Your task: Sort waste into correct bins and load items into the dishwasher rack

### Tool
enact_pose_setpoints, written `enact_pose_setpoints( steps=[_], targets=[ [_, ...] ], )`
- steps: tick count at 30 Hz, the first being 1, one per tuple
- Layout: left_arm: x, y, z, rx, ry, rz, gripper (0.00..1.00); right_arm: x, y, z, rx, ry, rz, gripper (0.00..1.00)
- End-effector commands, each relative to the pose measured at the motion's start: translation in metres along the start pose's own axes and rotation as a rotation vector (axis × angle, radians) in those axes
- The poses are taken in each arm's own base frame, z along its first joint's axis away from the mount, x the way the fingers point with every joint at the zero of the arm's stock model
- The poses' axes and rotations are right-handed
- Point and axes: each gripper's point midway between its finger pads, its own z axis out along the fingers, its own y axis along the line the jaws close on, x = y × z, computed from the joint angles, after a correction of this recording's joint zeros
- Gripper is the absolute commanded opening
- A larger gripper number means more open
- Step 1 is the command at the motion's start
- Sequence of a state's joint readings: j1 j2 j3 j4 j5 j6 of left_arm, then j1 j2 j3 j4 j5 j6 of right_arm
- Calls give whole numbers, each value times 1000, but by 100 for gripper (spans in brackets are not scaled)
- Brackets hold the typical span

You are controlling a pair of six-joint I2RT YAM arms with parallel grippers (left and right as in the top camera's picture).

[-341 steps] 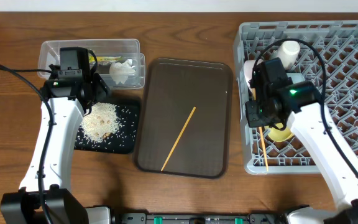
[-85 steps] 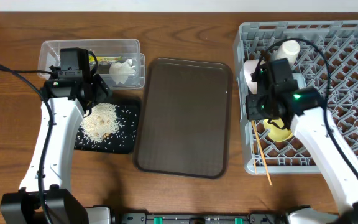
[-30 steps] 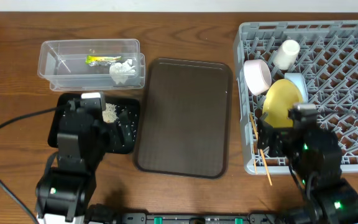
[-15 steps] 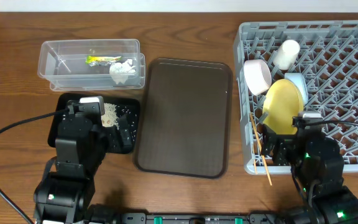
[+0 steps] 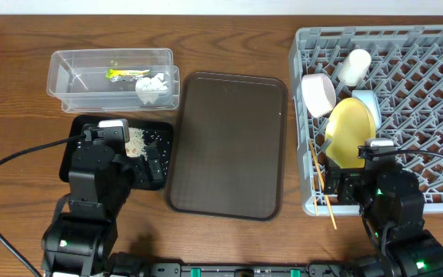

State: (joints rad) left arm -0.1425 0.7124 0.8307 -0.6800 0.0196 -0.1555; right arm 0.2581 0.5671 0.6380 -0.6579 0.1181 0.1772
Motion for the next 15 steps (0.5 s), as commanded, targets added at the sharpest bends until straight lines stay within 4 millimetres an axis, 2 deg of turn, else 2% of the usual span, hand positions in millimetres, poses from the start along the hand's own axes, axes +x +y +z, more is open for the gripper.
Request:
enact_pose_setpoints(
  steps=[1,5,11,15],
  targets=[
    [2,1,1,-7,4,19,100,-5,-5,0,21,-25,-12,99],
    [2,1,1,-7,5,19,100,-9,-4,-6,12,-71,-58,99],
    [2,1,1,-7,5,19,100,-14,-23,-26,43,-249,-48,99],
    [2,1,1,-7,5,19,100,-9,-32,-29,64,-354,-27,99]
  ],
)
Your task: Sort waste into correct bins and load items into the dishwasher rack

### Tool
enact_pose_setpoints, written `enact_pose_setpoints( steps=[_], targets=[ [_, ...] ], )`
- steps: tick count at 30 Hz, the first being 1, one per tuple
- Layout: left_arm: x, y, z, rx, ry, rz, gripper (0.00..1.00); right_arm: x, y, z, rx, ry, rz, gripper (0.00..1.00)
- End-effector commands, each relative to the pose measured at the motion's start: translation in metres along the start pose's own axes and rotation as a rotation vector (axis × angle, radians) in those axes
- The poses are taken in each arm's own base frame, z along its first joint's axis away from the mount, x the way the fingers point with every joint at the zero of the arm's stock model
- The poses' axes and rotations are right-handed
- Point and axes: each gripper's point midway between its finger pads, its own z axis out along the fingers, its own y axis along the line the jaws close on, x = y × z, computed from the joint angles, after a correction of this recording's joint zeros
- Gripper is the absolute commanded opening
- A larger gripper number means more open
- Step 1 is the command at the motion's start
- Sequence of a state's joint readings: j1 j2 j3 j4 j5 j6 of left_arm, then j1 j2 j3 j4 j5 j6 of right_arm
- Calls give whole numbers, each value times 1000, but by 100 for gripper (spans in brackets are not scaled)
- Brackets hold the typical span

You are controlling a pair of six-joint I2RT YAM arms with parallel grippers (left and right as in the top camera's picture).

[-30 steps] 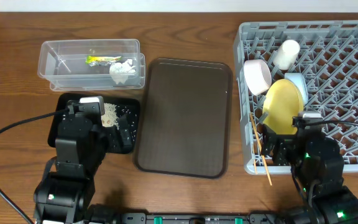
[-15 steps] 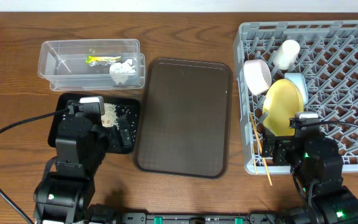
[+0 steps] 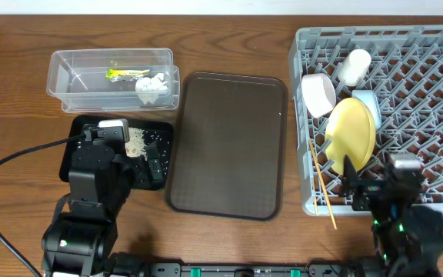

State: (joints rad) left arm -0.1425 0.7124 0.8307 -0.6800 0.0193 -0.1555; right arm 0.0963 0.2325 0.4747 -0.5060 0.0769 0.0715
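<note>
A yellow plate [image 3: 354, 132] stands on edge in the front left of the grey dishwasher rack [image 3: 437, 46]. Behind it are a white bowl [image 3: 318, 94], a white cup [image 3: 354, 66] and a pale blue piece [image 3: 368, 100]. Wooden chopsticks [image 3: 321, 178] lean at the rack's front left corner. My right gripper [image 3: 360, 183] sits just in front of the plate, one dark finger [image 3: 349, 168] against its lower edge, jaws apart. My left gripper [image 3: 151, 165] hangs over the black tray [image 3: 79, 127], which holds food scraps [image 3: 135, 143]; its jaws are too dark to read.
A brown serving tray [image 3: 228, 145] lies in the middle. Two clear bins [image 3: 114, 77] stand at the back left, holding a yellow-green wrapper [image 3: 127, 74] and a crumpled white tissue [image 3: 151, 85]. A black cable [image 3: 6, 165] loops at the left.
My right arm has drawn back toward the front right, away from the yellow plate, which stays standing in the rack. The left arm has not moved.
</note>
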Motion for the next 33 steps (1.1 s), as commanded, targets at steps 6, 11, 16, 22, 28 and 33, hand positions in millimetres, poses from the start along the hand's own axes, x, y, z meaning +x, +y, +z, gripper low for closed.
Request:
enact_pose_setpoints(
  steps=[6,11,16,22,28,33],
  targets=[
    [2,1,1,-6,4,19,100,4,-12,5,34,-238,-29,99],
    [2,1,1,-6,5,19,99,2,-16,17,42,-357,-26,99],
    [2,1,1,-6,4,19,100,23,-19,29,54,-355,-60,99],
    [2,1,1,-6,5,19,100,62,-12,40,6,-187,-58,99],
    [2,1,1,-7,6,19,100,63,-12,40,2,-186,-59,99],
    [2,1,2,-7,6,19,100,63,-12,40,2,-186,-59,99]
  ],
)
